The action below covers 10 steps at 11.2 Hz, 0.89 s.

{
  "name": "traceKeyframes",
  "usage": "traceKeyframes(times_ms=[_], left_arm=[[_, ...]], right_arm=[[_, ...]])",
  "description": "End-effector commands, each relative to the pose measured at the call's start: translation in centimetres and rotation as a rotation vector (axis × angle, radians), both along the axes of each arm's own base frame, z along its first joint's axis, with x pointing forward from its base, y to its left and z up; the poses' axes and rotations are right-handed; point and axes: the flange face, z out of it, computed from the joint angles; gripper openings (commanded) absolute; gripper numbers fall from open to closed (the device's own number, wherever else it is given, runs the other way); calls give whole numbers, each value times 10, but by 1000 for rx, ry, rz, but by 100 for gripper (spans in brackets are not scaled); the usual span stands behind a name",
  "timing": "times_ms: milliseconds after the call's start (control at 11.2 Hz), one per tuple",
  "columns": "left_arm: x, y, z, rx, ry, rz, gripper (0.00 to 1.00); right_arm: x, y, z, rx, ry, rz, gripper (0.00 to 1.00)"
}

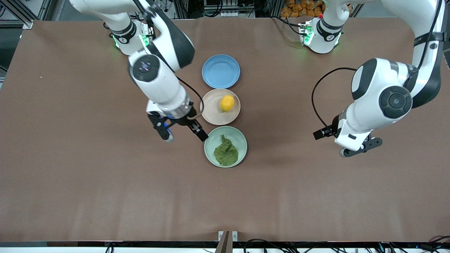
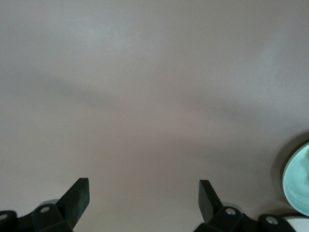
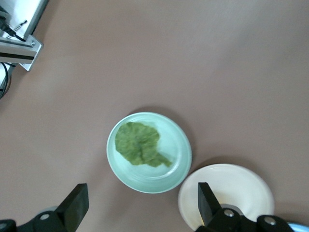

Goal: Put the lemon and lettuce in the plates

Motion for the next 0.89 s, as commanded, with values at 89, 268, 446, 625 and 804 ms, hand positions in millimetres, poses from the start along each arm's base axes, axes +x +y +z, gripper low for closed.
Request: traceKeyframes(times_ms=[89, 268, 446, 625, 804], left_arm=[[-53, 44, 32, 13, -8, 71, 100], [-62, 51, 54, 16, -40, 67, 100], [-64, 32, 65, 12, -64, 24, 100], [-57, 25, 90, 0, -116, 15, 100], [-49, 29, 122, -14, -178, 12, 100]], right_arm=[[-15, -105, 86, -76, 19, 262, 100], [-22, -164, 117, -86, 37, 365, 100], [-39, -224, 142, -86, 25, 508, 100], [-50, -273, 159, -94, 28, 631, 100], [-54, -315, 165, -99, 36, 695, 100]])
